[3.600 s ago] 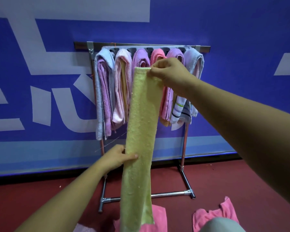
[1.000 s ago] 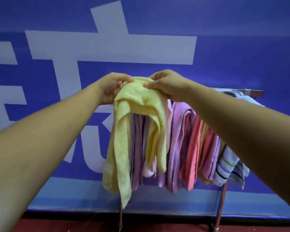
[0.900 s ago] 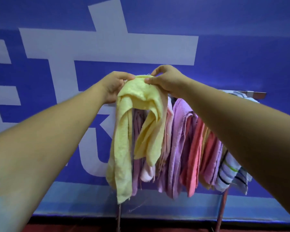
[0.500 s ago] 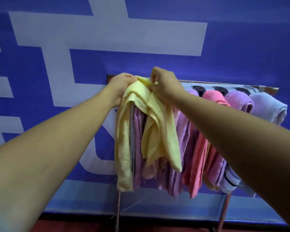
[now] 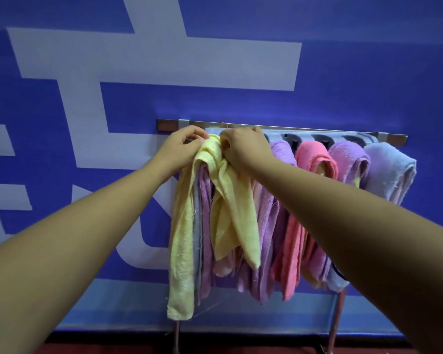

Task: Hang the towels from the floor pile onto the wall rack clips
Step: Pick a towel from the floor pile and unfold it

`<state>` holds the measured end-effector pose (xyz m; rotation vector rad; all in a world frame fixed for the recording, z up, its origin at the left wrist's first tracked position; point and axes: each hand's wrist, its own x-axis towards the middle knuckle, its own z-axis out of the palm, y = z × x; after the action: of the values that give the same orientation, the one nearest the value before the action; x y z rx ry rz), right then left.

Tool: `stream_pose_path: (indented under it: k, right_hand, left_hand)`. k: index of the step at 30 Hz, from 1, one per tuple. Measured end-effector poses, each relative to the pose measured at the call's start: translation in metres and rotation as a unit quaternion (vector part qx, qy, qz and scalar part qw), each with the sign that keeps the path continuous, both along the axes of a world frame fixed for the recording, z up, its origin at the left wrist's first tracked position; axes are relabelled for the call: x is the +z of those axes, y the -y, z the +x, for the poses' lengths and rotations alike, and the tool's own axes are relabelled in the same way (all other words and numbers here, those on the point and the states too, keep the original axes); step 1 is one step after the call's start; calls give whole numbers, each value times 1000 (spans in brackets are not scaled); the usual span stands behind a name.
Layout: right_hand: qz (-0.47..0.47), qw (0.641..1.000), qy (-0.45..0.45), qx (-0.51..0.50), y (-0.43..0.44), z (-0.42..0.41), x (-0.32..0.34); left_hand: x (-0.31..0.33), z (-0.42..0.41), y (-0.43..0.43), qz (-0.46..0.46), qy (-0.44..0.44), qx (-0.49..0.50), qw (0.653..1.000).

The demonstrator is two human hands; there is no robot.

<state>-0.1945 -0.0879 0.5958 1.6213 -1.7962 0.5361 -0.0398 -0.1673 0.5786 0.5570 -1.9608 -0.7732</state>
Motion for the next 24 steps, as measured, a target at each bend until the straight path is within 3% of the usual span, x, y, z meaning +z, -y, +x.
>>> stream_pose_path:
  k: [4, 8, 11, 13, 15, 18, 20, 24]
  right_hand:
    - [58, 998, -26, -10, -1, -1, -6]
    - [180, 984, -21, 4, -22, -4, -12]
    - [44, 985, -167, -5, -28, -4, -35]
    - [-36, 978, -204, -6, -27, 1, -56]
    - [-52, 989, -136, 28, -28, 14, -74]
    - [9, 995, 89, 42, -23, 35, -102]
    - [14, 969, 228, 96, -23, 49, -114]
    - [-8, 891, 421, 170, -17, 63, -122]
  left_hand:
    - [-6, 4, -8, -48, 72, -20, 996]
    - [-8, 3, -10, -43, 78, 9, 996]
    - [-10, -1, -10, -48, 74, 21, 996]
    - [-10, -4, -11, -45, 70, 23, 996]
    - [-9, -5, -10, -44, 75, 25, 996]
    - [-7, -6, -10, -52, 92, 27, 994]
    - [-7, -6, -10, -64, 109, 32, 991]
    - [-4, -6, -10, -101, 164, 58, 979]
